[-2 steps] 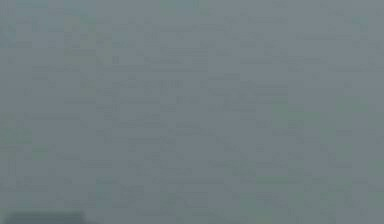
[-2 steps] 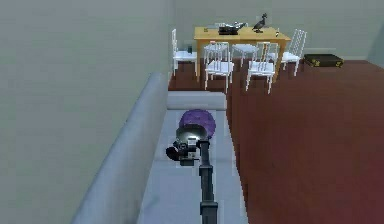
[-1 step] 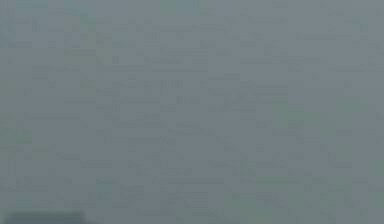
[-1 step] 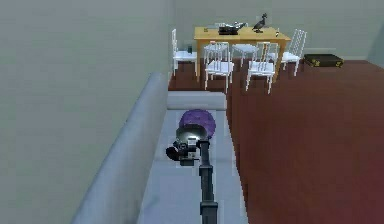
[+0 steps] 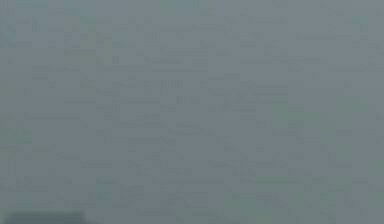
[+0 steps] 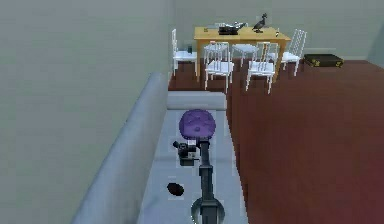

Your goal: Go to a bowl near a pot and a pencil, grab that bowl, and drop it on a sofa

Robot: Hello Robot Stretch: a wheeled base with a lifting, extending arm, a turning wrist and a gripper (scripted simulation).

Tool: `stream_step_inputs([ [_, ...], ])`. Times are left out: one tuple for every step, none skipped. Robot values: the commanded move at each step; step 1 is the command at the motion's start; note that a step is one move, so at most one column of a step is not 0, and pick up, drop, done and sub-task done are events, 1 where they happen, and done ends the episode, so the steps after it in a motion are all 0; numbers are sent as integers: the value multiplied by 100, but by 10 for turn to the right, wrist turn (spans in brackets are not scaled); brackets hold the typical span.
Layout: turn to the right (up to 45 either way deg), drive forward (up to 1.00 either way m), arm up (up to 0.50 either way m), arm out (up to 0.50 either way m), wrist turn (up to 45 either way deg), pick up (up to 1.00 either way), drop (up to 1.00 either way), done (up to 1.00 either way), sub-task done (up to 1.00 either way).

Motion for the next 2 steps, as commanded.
stream_step_inputs([
  [0, 0, 10, 0, 0, 0, 0, 0, 0],
  [0, 0, 0, -8, 0, 0, 0, 0, 0],
])
